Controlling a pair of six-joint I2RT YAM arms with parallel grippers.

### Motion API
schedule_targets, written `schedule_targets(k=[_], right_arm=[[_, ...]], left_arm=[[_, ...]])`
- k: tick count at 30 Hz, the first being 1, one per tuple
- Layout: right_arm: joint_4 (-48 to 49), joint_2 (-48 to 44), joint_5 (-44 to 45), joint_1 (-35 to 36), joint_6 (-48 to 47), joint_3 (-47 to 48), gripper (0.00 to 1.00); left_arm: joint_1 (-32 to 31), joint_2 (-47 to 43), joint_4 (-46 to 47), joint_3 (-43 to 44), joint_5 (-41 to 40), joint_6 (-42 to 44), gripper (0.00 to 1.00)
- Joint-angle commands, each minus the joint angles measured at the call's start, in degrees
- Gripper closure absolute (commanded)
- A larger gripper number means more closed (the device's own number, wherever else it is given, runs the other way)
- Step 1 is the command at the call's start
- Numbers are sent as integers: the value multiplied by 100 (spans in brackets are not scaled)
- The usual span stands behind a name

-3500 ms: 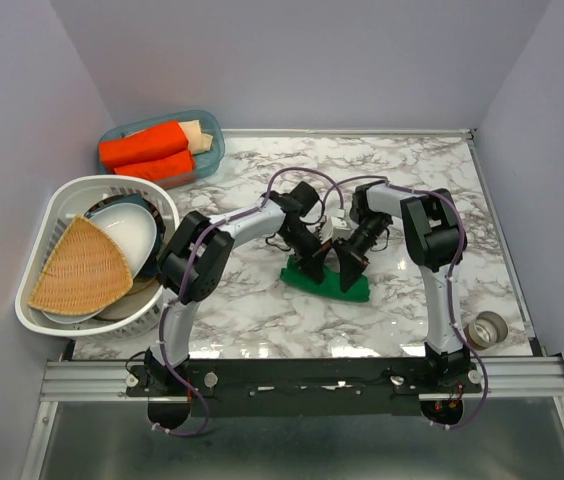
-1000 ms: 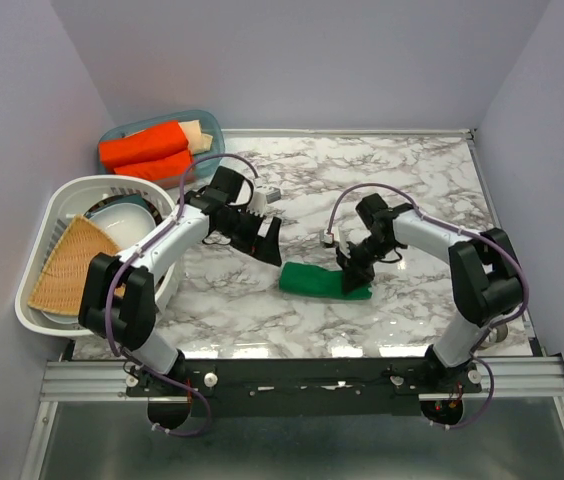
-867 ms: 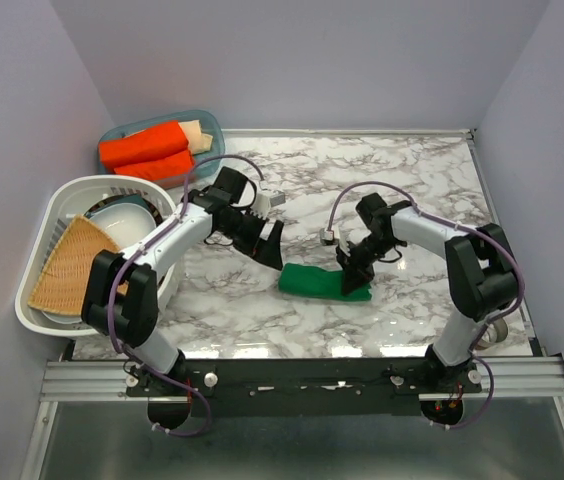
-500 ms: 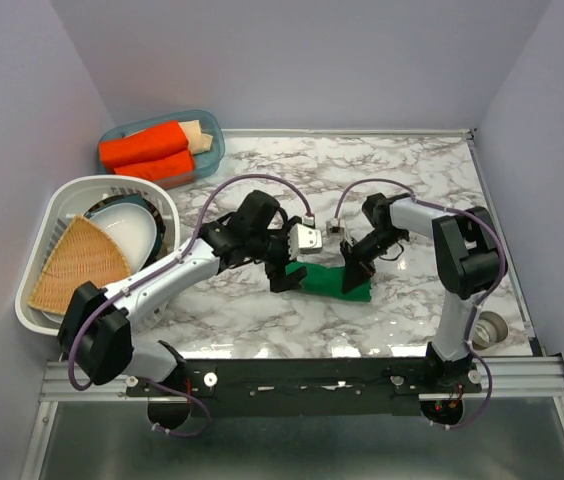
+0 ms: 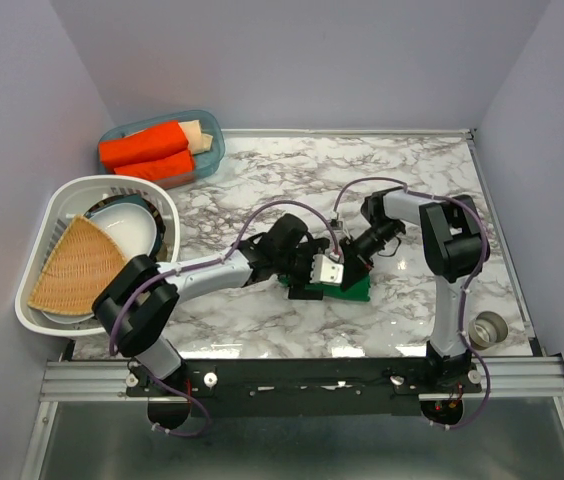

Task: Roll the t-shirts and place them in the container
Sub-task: Roll the T-shirt to the center of the board, then pick up the T-shirt from the center of the board.

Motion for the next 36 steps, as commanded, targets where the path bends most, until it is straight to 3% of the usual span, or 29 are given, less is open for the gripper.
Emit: schedule_targets(k=[1, 9, 19, 25, 32, 33, 36], right_arm=[[-226, 392, 191, -29, 49, 219, 99], [-717, 831, 59, -65, 40, 623, 99], [-1342, 1332, -108, -135, -223, 1098, 99], [-1544, 1473, -143, -153, -320, 1229, 99], [-1658, 1543, -196, -170, -408, 1282, 98], [-1702, 1544, -204, -179, -434, 1291, 96], [-1702, 1333, -213, -249, -522, 1204, 74]], left_arm=[[-246, 325, 693, -23, -200, 300, 2], [-615, 650, 1037, -225, -789, 871, 2], [-800, 1160, 1266, -85, -1589, 986, 6], [-809, 1345, 923, 64, -1765, 1082, 18], [-809, 1591, 440, 266, -1792, 1240, 41], [-809, 1617, 361, 293, -1713, 1267, 44], [-809, 1749, -69, 451, -1599, 1329, 58]])
